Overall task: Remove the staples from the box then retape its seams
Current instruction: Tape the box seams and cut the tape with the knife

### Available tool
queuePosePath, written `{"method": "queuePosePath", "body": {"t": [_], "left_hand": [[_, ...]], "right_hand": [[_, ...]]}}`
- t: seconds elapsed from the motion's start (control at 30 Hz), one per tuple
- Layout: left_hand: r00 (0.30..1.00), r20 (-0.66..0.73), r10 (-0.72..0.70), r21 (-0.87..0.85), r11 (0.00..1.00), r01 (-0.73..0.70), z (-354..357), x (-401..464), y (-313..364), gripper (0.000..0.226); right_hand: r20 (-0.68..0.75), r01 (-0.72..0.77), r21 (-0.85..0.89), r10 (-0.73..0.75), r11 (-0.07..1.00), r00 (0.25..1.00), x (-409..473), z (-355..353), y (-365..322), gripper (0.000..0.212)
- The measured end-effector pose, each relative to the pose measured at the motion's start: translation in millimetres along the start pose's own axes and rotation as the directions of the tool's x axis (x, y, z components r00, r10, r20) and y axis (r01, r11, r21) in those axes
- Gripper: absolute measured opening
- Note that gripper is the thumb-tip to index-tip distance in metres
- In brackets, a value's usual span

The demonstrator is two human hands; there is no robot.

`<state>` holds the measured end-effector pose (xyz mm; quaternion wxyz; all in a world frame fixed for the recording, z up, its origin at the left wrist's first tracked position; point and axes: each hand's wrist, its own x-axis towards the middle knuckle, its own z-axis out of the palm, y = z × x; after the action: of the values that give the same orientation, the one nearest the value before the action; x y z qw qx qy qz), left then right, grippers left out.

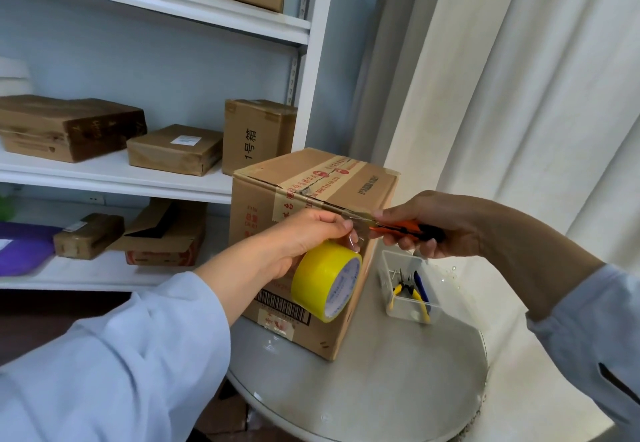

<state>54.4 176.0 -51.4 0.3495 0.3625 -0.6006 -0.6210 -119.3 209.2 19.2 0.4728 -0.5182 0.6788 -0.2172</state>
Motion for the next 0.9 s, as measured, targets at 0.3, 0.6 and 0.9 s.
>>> {"method": "queuePosePath", "body": {"t": [0.3, 0.6, 0.9], "left_hand": [[0.999, 0.026, -0.024, 0.011, 1.000, 0.024, -5, 3, 0, 0.018], [1.000, -0.014, -0.010, 0.116, 0.993, 0.011, -9, 9, 1, 0.015], [0.999, 0.005, -0.034, 0.173, 0.984, 0.032, -14, 6, 4, 0.014]], "right_hand": [[-0.079, 0.027, 0.093, -0.020, 0.995, 0.997, 2, 12, 7, 0.032], [-0.079, -0.014, 0.381, 0.048, 0.924, 0.996, 5, 36, 17, 0.022], [-0.196, 0.146, 0.039, -0.136, 0.989, 0.971, -14, 29, 12, 0.018]]}}
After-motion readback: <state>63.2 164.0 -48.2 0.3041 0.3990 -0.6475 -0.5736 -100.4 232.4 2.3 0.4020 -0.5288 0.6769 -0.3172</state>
